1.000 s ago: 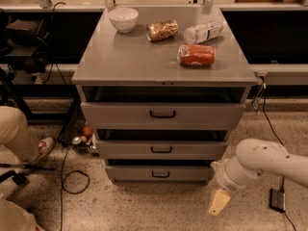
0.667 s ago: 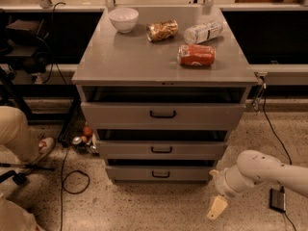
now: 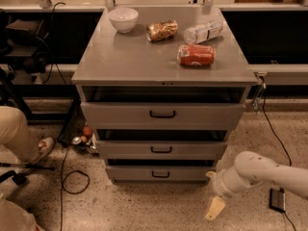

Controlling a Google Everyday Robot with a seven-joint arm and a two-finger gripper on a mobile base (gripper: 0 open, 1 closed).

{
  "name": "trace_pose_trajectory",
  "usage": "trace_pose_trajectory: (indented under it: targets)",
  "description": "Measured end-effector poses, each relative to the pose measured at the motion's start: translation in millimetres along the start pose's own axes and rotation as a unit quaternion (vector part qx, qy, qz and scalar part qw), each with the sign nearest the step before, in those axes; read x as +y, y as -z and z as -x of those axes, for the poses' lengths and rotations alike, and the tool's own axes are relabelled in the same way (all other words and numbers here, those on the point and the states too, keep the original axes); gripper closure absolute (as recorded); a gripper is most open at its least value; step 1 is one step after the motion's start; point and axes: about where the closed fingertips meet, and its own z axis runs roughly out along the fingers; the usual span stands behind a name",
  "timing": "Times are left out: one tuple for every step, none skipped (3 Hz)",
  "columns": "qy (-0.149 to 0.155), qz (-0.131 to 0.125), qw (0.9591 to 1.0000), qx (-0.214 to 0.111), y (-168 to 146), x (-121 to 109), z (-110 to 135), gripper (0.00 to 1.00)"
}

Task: Open bottom drawer

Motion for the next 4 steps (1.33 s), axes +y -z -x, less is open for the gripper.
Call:
trace_pose_trajectory:
  targets:
    - [0.033, 0.005, 0.9994, -0.009, -47, -14, -6, 0.00]
    - [0.063, 0.006, 0.9973, -0.038, -92, -35, -6, 0.00]
    - [0.074, -0.007, 0.9947, -0.072, -143, -69, -10, 0.00]
    - [0.075, -0.008, 0.9946, -0.071, -144, -69, -11, 0.00]
